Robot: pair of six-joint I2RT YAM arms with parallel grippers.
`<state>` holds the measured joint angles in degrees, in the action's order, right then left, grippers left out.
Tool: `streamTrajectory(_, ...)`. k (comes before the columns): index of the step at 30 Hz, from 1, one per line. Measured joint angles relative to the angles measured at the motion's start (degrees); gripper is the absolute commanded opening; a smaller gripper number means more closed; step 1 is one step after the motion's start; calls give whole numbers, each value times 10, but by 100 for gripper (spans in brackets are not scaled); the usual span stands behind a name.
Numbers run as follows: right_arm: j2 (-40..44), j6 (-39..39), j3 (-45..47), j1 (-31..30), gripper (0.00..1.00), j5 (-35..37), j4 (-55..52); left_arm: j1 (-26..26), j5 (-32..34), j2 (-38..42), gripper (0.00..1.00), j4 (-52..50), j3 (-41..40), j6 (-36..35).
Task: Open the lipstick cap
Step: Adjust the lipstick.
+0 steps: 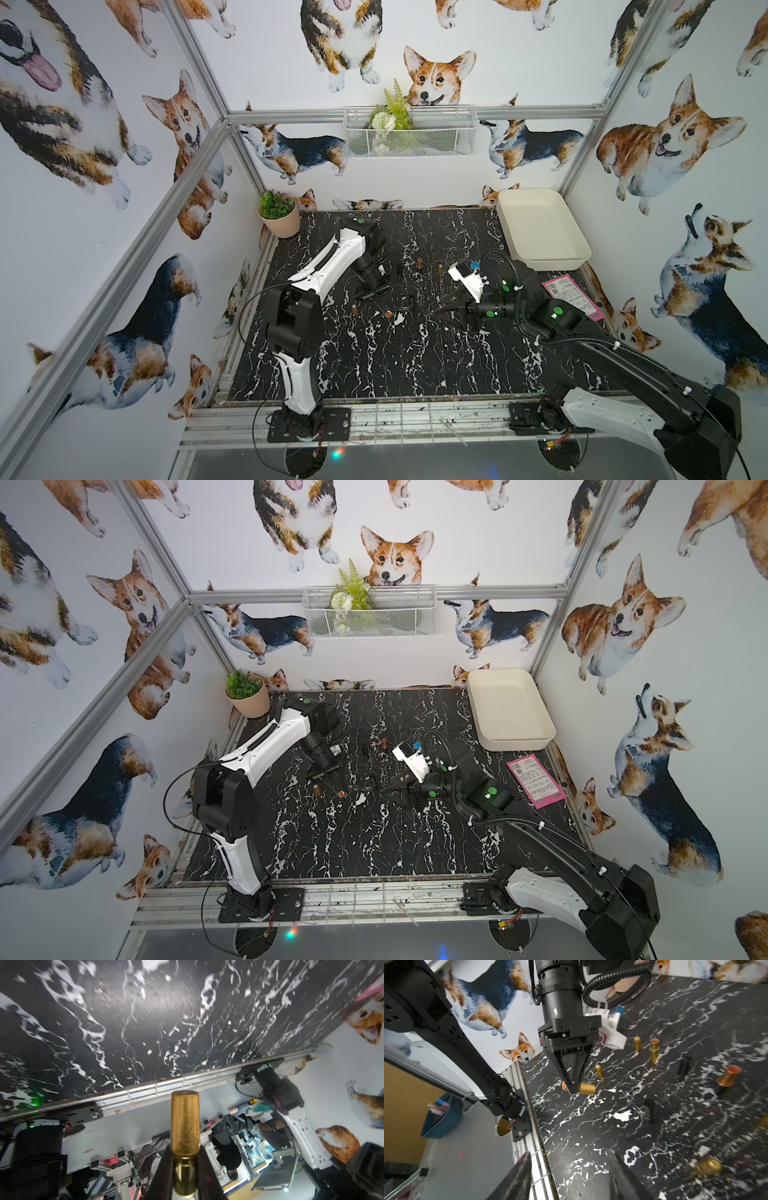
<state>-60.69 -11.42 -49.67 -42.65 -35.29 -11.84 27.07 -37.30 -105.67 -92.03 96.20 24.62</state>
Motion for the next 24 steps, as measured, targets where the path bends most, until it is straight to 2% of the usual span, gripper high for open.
streamTrajectory(4,-51,15,-45,-1,62,-60,-3,26,-57,38,16,0,-4,1)
streamTrajectory(5,-65,20,-55,-1,66,-71,-3,31,-73,48,16,0,1,1)
streamTrajectory(13,-96,48,-92,-20,65,-115,-30,52,-166,93,16,0,21,0)
streamTrajectory(24,-98,54,-80,-27,64,-126,-34,56,-204,100,14,0,14,-2)
